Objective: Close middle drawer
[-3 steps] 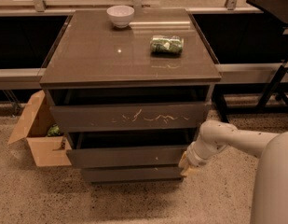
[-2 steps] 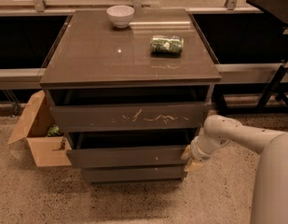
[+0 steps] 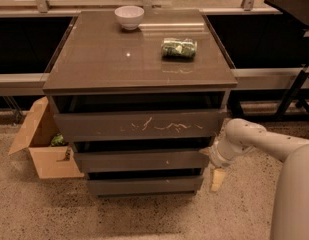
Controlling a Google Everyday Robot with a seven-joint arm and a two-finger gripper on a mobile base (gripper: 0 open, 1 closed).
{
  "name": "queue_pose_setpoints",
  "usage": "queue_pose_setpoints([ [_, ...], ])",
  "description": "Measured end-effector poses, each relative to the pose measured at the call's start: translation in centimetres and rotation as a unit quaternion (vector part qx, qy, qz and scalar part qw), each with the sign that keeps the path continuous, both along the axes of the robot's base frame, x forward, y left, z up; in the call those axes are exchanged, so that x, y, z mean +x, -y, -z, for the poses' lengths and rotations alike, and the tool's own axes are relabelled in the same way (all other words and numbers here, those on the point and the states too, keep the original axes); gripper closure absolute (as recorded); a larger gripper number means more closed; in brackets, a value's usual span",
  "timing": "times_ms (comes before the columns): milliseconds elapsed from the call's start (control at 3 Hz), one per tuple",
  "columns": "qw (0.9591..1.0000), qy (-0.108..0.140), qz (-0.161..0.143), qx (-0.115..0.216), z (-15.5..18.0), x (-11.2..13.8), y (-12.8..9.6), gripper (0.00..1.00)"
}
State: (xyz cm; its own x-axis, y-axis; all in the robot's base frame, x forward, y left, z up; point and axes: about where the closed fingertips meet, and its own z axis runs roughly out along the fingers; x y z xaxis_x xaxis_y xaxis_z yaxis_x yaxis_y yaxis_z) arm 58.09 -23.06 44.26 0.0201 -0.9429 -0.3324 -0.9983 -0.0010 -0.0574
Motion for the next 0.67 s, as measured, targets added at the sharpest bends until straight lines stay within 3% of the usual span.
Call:
queue_pose_setpoints([
  [333,1.0000,0.001,0.001,0.000,-0.2,0.0,0.2,0.00],
  [667,0.9998,0.013,-0.011,0.008,-2.0,-2.4,0.0,0.00],
])
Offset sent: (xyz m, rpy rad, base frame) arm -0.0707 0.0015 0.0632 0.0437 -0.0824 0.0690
